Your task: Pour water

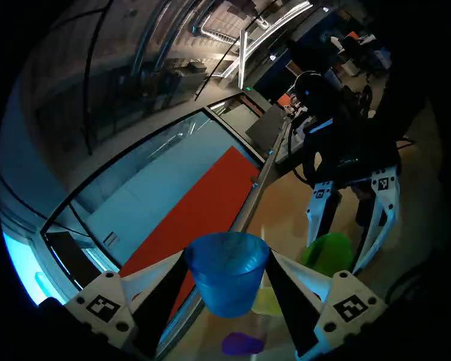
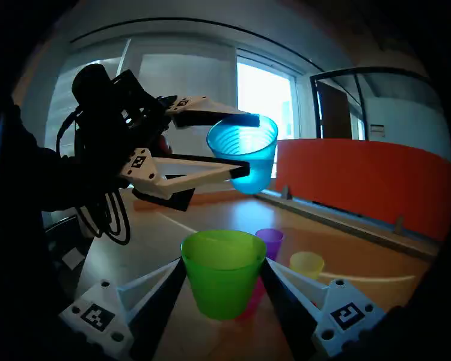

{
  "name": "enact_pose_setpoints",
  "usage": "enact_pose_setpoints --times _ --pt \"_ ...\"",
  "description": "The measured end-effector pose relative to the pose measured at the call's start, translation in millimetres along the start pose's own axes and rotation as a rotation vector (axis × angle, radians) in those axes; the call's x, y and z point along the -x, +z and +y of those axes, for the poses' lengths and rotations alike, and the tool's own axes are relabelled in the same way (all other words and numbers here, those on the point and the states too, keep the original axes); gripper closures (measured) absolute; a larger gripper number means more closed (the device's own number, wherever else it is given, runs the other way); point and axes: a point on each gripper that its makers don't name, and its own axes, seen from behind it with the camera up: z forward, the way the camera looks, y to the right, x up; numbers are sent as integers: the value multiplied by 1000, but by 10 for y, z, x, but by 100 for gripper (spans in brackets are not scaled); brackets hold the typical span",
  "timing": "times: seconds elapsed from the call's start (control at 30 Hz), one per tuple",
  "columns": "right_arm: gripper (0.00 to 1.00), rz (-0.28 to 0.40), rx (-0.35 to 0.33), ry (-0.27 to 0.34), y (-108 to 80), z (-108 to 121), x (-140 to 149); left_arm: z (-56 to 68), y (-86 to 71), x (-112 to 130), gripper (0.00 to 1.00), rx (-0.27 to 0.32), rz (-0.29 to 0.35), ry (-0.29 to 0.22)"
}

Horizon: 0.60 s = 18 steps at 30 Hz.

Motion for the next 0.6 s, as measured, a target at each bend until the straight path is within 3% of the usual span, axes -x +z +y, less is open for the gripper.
enact_pose_setpoints --times 0.6 --pt "12 5 4 -4 -10 17 -24 22 20 10 13 -2 2 51"
